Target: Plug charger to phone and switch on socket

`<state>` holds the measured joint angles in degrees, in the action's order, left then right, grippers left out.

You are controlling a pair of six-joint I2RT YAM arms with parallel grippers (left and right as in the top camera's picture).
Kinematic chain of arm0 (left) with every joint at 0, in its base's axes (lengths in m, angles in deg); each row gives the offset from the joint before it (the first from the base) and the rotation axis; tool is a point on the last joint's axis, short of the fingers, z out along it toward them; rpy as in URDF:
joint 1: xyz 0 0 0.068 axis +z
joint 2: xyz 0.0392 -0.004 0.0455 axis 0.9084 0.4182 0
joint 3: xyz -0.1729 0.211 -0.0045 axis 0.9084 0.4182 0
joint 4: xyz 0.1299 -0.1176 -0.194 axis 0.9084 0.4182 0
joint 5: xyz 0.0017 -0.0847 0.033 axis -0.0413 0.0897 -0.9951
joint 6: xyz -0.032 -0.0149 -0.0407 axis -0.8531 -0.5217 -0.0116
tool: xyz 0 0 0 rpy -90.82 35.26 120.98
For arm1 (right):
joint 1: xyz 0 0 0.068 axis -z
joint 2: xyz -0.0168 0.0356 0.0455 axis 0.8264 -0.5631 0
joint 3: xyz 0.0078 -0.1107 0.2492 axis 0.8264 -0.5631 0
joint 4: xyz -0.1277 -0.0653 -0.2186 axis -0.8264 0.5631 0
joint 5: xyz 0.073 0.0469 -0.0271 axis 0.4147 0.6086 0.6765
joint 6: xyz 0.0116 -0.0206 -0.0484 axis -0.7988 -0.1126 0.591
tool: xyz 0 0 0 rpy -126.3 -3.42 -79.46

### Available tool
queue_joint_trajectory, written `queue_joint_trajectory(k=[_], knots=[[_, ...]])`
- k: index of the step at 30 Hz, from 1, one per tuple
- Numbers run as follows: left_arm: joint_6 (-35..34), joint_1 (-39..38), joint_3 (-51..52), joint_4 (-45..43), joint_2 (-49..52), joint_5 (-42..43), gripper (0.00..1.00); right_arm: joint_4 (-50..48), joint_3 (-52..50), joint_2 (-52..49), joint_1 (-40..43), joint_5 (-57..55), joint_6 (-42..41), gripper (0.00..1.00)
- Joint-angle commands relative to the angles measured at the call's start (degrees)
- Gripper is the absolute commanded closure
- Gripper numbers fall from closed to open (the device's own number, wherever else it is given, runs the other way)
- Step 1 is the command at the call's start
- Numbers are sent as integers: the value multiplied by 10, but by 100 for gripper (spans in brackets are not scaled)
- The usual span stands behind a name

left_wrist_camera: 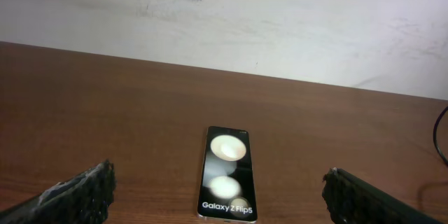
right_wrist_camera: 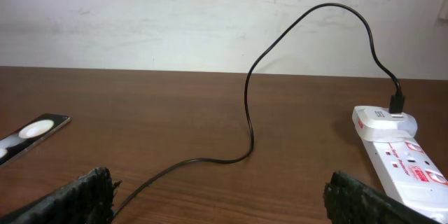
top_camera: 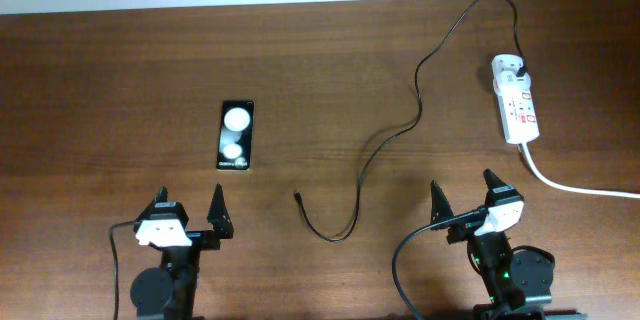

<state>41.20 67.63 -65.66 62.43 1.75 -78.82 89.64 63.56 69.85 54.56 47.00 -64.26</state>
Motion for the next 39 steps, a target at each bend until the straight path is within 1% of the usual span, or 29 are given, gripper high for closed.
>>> queue_joint_trajectory(k=[1,39], knots=[[7,-2,1,3,-4,-4,1,3,-3,7,-4,-3,-2,1],[7,-2,1,3,-4,-4,1,3,-3,7,-4,-3,-2,1]])
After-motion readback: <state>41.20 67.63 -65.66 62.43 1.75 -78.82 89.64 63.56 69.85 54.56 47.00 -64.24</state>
